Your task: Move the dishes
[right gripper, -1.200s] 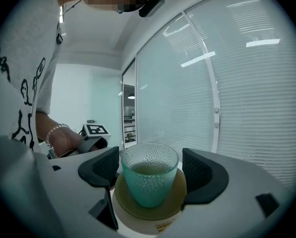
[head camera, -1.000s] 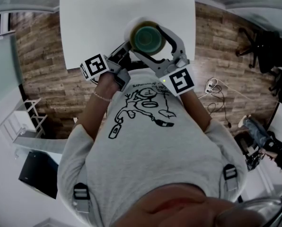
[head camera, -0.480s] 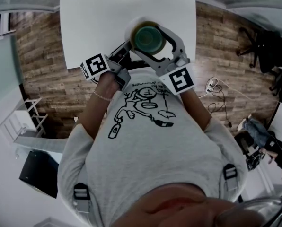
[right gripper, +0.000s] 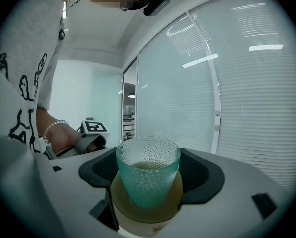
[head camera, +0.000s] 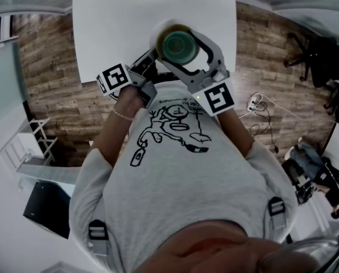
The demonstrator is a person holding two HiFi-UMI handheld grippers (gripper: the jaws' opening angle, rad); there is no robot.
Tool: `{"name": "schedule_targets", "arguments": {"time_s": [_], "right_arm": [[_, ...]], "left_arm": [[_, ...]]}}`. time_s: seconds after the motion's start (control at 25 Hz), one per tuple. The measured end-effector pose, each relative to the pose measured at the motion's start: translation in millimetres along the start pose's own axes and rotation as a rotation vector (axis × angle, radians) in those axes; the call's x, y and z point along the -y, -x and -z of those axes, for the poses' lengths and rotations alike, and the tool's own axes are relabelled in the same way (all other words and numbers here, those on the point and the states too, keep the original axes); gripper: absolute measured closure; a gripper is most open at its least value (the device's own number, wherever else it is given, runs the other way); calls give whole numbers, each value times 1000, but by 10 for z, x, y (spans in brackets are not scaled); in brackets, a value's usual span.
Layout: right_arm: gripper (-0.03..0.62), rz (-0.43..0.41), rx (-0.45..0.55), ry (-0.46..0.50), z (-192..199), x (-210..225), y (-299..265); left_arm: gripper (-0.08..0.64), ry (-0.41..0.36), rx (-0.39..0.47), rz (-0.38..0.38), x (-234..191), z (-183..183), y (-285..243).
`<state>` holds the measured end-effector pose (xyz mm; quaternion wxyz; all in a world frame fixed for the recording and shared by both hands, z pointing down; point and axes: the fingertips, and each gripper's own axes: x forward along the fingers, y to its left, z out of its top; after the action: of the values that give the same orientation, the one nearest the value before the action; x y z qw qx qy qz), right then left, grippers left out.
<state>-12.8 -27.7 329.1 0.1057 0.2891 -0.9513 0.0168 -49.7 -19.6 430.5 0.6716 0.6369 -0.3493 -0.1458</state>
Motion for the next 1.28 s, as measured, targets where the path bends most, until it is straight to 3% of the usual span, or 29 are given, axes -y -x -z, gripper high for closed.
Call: {"name": "schedule_targets", "arguments": {"time_s": [0.52, 1.28], "right_arm": [[215, 25, 23, -8, -170, 35, 61], [215, 93, 21, 9, -214, 475, 206]], "left_arm": [[551, -14, 0, -23, -159, -36, 75], [550, 4, 25, -39, -281, -156, 84]]}}
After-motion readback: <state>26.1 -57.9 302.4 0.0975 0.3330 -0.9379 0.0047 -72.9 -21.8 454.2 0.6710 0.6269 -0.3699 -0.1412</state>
